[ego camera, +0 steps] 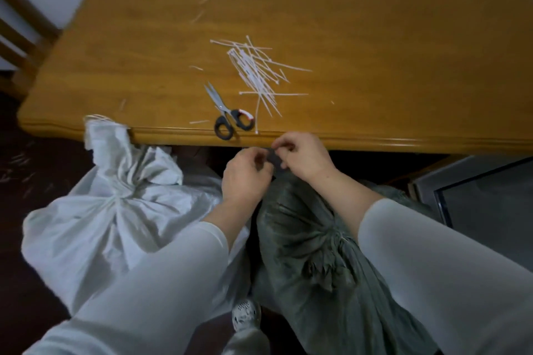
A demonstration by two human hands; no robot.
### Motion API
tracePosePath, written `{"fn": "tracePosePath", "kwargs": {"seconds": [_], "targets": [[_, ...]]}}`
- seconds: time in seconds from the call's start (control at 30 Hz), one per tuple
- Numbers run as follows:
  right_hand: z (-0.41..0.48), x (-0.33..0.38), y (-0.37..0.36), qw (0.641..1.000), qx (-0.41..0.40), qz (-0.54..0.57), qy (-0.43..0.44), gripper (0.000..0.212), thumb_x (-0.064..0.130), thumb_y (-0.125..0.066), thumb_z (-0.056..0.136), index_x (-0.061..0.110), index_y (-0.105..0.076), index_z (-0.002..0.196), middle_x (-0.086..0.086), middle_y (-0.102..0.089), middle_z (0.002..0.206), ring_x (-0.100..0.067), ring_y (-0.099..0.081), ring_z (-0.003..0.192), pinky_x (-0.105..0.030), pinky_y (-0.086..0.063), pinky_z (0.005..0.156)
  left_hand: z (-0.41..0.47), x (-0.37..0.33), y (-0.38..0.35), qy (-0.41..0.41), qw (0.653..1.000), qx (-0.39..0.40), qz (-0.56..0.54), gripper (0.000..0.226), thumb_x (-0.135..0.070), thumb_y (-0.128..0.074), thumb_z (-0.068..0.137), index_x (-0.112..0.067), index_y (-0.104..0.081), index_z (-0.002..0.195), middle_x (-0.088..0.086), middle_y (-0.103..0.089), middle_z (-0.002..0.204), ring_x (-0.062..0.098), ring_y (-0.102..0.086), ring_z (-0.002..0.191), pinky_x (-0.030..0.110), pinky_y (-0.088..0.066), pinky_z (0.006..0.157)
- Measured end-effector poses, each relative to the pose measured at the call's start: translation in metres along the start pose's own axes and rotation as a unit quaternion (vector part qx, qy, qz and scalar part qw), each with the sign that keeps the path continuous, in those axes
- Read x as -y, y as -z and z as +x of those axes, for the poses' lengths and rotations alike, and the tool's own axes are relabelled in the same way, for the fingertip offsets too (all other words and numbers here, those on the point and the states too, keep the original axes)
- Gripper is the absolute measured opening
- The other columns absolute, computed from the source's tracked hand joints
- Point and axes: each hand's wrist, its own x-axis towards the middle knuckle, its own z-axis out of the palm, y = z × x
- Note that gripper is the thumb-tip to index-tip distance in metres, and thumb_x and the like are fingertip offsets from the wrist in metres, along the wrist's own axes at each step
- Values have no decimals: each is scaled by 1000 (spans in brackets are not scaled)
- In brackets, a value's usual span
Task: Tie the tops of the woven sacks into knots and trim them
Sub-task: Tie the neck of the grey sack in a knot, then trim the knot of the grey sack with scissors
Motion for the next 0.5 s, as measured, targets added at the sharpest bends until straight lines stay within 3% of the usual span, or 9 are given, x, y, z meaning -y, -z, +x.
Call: {"fn": "tracePosePath", "kwargs": {"seconds": [0.13,0.23,0.33,0.4,0.5], "targets": [[33,48,-12,993,-64,-87,50,22,22,-49,95,26,-66,108,2,-64,114,-21,-62,100,-30,-50,71,31,15,35,43,996,-75,-18,24,-22,-57,87,-17,-65,108,4,-68,107,24,-62,102,33,-48,87],[61,71,-19,980,-69,-186,30,24,21,-46,98,22,-64,114,-3,-56,124,-25,-57,107,-30,-43,70,53,26,50,69,994,-80,-14,28,-21,-57,87,-14,-61,115,5,-65,113,25,-59,108,33,-45,88],[78,81,-28,963,-47,-267,14,23,16,-51,94,15,-65,112,-8,-58,120,-30,-58,105,-33,-43,70,67,32,56,72,995,-69,-23,33,-22,-59,88,-12,-59,119,6,-64,118,24,-58,111,30,-43,86],[84,83,-33,949,-40,-314,10,17,5,-52,90,10,-65,100,-10,-60,103,-32,-58,88,-32,-40,63,71,32,57,65,996,-51,-36,32,-23,-62,88,-10,-61,117,5,-66,115,23,-60,109,26,-42,82],[89,85,-37,938,-39,-345,14,15,-5,-50,86,8,-57,82,-10,-47,76,-32,-50,73,-30,-38,59,76,33,57,82,994,-36,-69,34,-21,-66,86,-10,-61,118,5,-66,116,22,-60,110,28,-45,87]]}}
